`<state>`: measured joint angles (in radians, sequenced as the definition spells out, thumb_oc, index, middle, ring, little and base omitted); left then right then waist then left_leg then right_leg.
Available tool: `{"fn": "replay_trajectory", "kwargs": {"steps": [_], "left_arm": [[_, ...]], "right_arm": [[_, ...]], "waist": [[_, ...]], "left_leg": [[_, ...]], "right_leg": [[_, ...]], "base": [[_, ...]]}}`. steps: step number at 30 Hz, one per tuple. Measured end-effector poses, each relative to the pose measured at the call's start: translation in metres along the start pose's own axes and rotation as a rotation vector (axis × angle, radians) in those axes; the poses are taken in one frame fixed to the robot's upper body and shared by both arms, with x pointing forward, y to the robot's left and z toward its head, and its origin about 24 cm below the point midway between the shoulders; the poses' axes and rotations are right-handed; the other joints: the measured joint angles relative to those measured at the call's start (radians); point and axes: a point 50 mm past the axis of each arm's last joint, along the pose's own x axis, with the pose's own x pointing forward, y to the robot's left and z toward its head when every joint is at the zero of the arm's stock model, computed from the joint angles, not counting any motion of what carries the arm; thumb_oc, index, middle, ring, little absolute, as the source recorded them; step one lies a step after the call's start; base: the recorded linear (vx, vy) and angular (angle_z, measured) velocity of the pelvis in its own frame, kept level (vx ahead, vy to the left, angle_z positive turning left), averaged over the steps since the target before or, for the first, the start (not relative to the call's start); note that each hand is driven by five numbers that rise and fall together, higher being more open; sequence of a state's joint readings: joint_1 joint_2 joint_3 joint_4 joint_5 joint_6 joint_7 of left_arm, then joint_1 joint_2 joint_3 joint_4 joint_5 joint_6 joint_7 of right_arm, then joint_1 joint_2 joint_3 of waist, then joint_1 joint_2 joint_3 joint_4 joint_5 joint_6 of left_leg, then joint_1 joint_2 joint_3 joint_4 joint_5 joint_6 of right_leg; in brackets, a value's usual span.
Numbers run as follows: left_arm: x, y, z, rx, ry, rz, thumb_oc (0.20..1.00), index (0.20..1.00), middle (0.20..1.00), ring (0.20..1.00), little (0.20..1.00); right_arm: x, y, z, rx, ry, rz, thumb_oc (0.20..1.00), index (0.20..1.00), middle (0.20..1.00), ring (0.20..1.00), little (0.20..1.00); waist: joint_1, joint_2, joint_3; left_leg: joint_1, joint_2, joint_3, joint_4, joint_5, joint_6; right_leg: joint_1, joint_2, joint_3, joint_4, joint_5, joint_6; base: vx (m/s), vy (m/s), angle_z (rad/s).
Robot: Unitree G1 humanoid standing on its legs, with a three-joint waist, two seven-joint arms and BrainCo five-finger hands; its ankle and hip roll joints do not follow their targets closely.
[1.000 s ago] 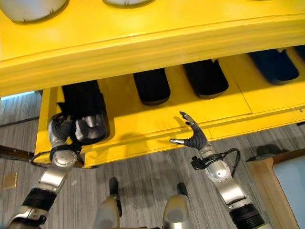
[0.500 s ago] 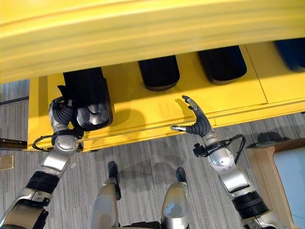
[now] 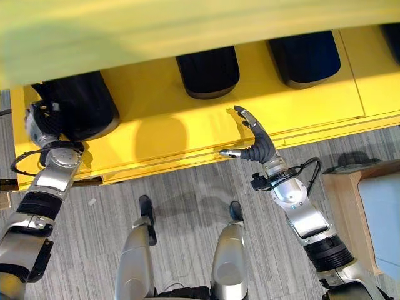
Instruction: Move parts from the plastic box to the shelf.
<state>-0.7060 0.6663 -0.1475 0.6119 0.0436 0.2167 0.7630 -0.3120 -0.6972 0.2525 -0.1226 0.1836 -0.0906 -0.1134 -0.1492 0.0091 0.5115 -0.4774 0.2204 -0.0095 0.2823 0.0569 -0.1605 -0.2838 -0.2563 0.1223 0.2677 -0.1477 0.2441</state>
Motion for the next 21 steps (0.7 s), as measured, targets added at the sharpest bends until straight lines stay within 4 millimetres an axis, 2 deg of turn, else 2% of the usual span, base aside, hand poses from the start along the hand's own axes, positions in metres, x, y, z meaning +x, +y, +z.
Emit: {"fn": "replay_trajectory", "kwargs": {"steps": [6,11,14,21], "left_arm": [[0.019,0.015,0.01,0.038,-0.01,0.067,0.2,0.2,0.2,0.2,0.2],[0.039,0.034,0.028,0.172,-0.083,0.145,0.2,0.2,0.2,0.2,0.2],[0.047,0.039,0.04,0.241,-0.135,0.185,0.2,0.2,0.2,0.2,0.2],[0.047,0.037,0.054,0.286,-0.205,0.189,0.2,0.2,0.2,0.2,0.2]], "right_arm": [[0.002,-0.003,0.005,-0.007,-0.005,0.017,1.0,1.0,1.0,1.0,1.0],[0.008,0.0,0.011,0.008,-0.029,0.041,1.0,1.0,1.0,1.0,1.0],[0.011,0.002,0.013,0.031,-0.036,0.052,1.0,1.0,1.0,1.0,1.0],[0.014,-0.001,0.017,0.012,-0.053,0.045,1.0,1.0,1.0,1.0,1.0]], "waist": [[-0.005,-0.017,0.009],[-0.023,-0.032,0.018],[-0.026,-0.04,0.022],[-0.027,-0.041,0.023]], "left_leg": [[-0.03,0.001,0.001,0.023,-0.009,0.0],[-0.069,0.004,0.003,0.052,-0.018,0.002],[-0.07,0.003,0.007,0.054,-0.019,0.001],[-0.084,0.004,0.01,0.058,-0.021,0.001]], "right_leg": [[-0.025,0.0,0.004,0.008,0.0,0.0],[-0.057,0.002,0.011,0.014,0.005,0.0],[-0.06,0.002,0.016,0.012,0.007,0.0],[-0.076,0.002,0.023,0.014,0.007,0.001]], "base": [[-0.05,0.012,-0.02],[-0.05,0.014,-0.03],[-0.02,0.009,-0.04],[-0.02,0.005,-0.02]]}}
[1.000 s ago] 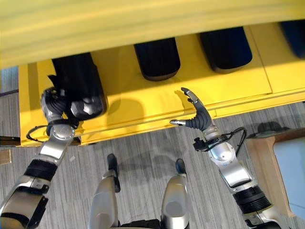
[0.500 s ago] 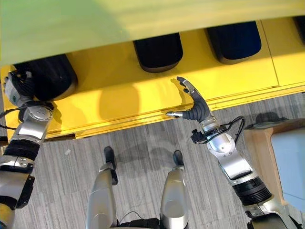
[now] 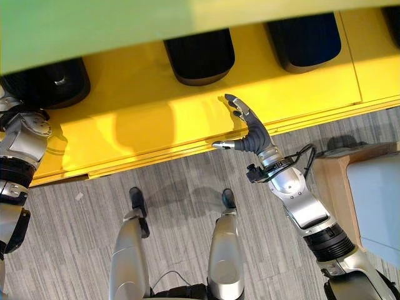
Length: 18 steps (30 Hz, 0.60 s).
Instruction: Move parts from the plastic box to the shelf.
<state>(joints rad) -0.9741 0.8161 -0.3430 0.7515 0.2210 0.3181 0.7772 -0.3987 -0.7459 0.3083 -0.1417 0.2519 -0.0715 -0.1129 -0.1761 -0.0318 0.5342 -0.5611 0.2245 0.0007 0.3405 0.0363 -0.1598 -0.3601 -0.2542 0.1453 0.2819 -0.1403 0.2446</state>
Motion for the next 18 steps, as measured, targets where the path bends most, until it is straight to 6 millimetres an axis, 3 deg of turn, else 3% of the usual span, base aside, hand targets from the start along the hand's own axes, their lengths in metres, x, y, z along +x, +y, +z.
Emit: {"fn": "replay_trajectory", "kwargs": {"steps": [18], "left_arm": [[-0.01,-0.004,-0.002,-0.013,-0.072,-0.032,0.2,0.2,0.2,0.2,0.2]], "right_arm": [[-0.001,0.001,0.0,-0.008,-0.001,-0.004,1.0,1.0,1.0,1.0,1.0]], "waist": [[0.006,0.0,0.0]], "left_leg": [[-0.012,0.0,-0.007,0.011,-0.002,0.0]], "right_leg": [[-0.005,0.003,0.0,-0.001,0.005,0.0]], "base": [[0.0,-0.002,0.0]]}}
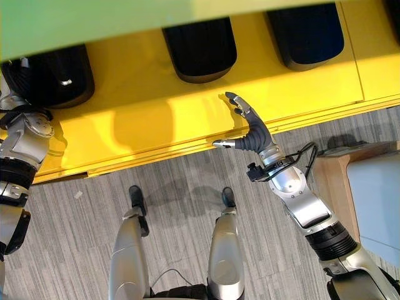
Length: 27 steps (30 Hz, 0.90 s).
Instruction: Move parts from the plastic box to the shelf.
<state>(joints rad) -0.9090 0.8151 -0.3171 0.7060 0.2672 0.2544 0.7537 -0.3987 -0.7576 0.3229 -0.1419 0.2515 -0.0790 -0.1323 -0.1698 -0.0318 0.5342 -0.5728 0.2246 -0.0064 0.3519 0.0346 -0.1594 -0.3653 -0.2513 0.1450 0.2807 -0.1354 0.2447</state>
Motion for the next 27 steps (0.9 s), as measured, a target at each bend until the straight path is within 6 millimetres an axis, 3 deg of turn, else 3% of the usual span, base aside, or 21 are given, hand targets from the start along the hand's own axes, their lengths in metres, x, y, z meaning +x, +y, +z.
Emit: {"fn": "replay_trajectory", "kwargs": {"steps": [7,22,24,27], "left_arm": [[-0.011,-0.002,0.003,-0.036,-0.026,0.002,0.2,0.2,0.2,0.2,0.2],[-0.014,-0.004,0.001,-0.025,-0.026,-0.002,0.2,0.2,0.2,0.2,0.2],[-0.014,-0.004,0.001,-0.021,-0.02,0.0,1.0,1.0,1.0,1.0,1.0],[-0.014,-0.004,-0.001,-0.016,-0.013,0.011,1.0,1.0,1.0,1.0,1.0]], "right_arm": [[0.0,-0.001,0.0,0.0,0.002,-0.016,1.0,1.0,1.0,1.0,1.0],[0.0,-0.001,-0.001,-0.002,0.006,-0.022,1.0,1.0,1.0,1.0,1.0],[0.0,-0.002,-0.001,-0.002,0.006,-0.022,1.0,1.0,1.0,1.0,1.0],[0.0,-0.002,-0.001,-0.002,0.006,-0.022,1.0,1.0,1.0,1.0,1.0]], "waist": [[0.015,0.0,0.0],[0.021,0.001,-0.001],[0.02,0.001,-0.001],[0.019,0.001,-0.001]], "left_leg": [[0.001,-0.001,-0.001,0.0,0.0,0.0],[0.003,-0.005,-0.003,0.001,0.001,0.001],[0.003,-0.005,-0.003,0.002,0.001,0.001],[0.004,-0.005,-0.003,0.002,0.001,0.002]], "right_leg": [[0.001,0.0,0.0,0.001,0.0,0.0],[0.001,-0.002,0.0,0.007,0.0,0.0],[0.001,-0.002,0.0,0.008,0.0,0.0],[0.0,-0.002,0.001,0.011,0.0,0.0]], "base": [[0.0,0.0,0.0],[0.0,0.0,0.0],[0.0,0.0,0.0],[0.0,0.0,0.0]]}}
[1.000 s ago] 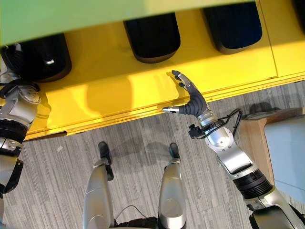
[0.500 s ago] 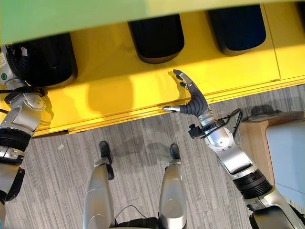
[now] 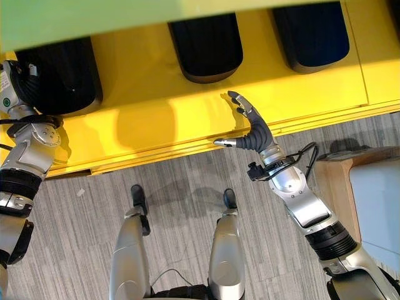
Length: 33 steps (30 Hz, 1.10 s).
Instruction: Move parts from the plastic box to the shelf.
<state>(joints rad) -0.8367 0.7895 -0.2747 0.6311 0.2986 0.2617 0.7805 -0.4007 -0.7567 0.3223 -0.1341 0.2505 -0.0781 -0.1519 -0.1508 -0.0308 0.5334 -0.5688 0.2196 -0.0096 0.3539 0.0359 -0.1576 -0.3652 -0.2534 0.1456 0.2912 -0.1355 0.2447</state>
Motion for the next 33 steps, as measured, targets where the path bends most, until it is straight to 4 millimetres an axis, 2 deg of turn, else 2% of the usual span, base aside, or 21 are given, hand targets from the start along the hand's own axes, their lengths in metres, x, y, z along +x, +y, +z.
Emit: {"fn": "replay_trajectory", "kwargs": {"steps": [18,25,28,33], "left_arm": [[-0.005,-0.002,0.003,-0.082,0.053,0.078,1.0,1.0,1.0,1.0,1.0],[-0.018,0.001,0.003,-0.306,0.139,0.246,1.0,1.0,1.0,1.0,1.0],[-0.03,0.012,0.004,-0.441,0.127,0.317,1.0,1.0,1.0,1.0,1.0],[-0.052,0.025,0.008,-0.555,0.081,0.347,1.0,1.0,1.0,1.0,1.0]], "right_arm": [[0.001,0.0,0.001,-0.004,0.001,-0.001,1.0,1.0,1.0,1.0,1.0],[-0.001,0.001,-0.001,-0.017,0.006,-0.007,1.0,1.0,1.0,1.0,1.0],[-0.005,0.006,-0.005,-0.005,0.02,-0.017,1.0,1.0,1.0,1.0,1.0],[-0.016,0.005,-0.013,0.002,0.055,-0.051,1.0,1.0,1.0,1.0,1.0]], "waist": [[-0.001,0.0,0.0],[0.001,0.0,0.0],[0.006,-0.001,0.0],[0.024,-0.001,0.0]], "left_leg": [[0.002,-0.002,0.0,-0.002,0.005,0.003],[0.005,-0.003,-0.002,-0.006,0.008,0.004],[0.016,-0.003,-0.006,-0.028,0.019,0.003],[0.043,-0.003,-0.02,-0.057,0.03,-0.001]], "right_leg": [[-0.008,0.0,0.004,0.017,-0.001,0.0],[-0.008,0.0,0.004,0.024,-0.004,0.0],[-0.002,0.002,-0.003,0.023,-0.007,0.0],[0.026,0.004,-0.021,0.019,-0.014,-0.002]], "base": [[0.0,0.0,0.0],[0.02,-0.05,0.01],[0.02,-0.078,0.05],[0.01,-0.045,0.08]]}}
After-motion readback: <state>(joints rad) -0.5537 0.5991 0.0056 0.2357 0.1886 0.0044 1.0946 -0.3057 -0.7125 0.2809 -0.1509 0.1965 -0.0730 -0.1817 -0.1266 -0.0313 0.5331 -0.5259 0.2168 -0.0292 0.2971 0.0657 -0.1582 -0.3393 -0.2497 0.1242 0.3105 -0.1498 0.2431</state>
